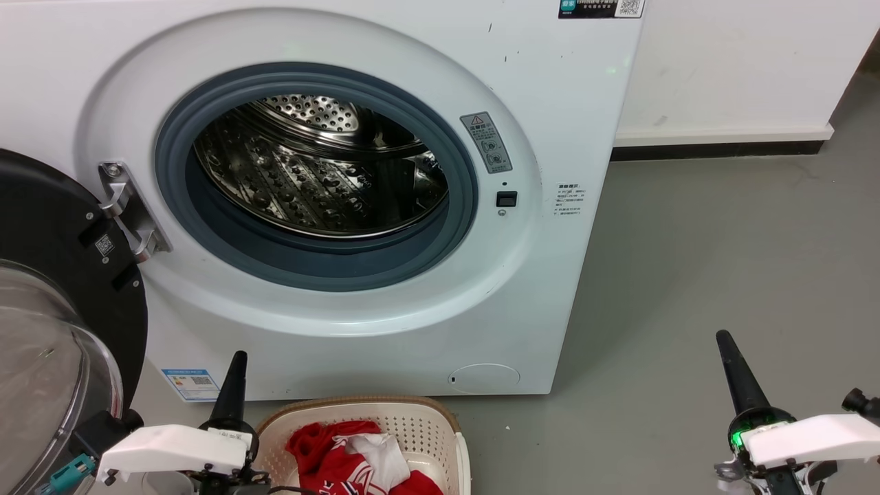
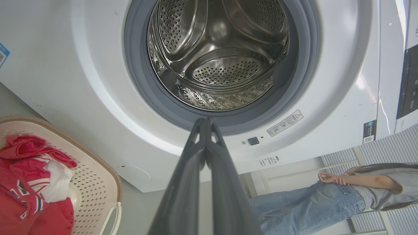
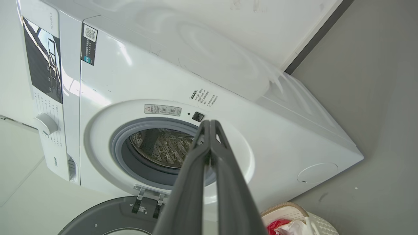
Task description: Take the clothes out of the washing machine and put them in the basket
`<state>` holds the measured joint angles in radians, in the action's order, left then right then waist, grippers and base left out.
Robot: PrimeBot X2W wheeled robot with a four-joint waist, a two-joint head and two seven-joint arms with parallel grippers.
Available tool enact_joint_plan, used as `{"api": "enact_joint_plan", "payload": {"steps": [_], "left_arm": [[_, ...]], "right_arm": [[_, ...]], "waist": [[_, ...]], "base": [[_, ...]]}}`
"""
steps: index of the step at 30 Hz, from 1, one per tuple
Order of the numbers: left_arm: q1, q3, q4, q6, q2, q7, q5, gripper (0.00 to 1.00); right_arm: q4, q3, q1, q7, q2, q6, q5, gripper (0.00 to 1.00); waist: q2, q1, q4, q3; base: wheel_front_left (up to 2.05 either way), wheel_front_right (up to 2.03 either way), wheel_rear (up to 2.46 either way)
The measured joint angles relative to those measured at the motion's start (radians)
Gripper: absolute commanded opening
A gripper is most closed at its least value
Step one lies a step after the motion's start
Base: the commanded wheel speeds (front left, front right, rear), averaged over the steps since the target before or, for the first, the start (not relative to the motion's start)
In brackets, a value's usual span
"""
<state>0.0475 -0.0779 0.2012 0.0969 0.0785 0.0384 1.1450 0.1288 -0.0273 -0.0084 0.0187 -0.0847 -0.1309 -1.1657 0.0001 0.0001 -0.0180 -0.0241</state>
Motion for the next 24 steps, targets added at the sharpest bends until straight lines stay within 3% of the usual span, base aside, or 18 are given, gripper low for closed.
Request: {"api": "enact_joint_plan", "payload": {"steps": [24], "left_arm": [[0.026,-0.02,0.023,0.017,-0.017,0.038,0.242,0.0]], "right_arm": [[0.059,-0.022,-0.05,0.031,0.0,0.0,-0.249,0.0]], "waist": [[0.0,0.0,0.008,0.013]], "base": [[0.0,0.0,0.0]]}}
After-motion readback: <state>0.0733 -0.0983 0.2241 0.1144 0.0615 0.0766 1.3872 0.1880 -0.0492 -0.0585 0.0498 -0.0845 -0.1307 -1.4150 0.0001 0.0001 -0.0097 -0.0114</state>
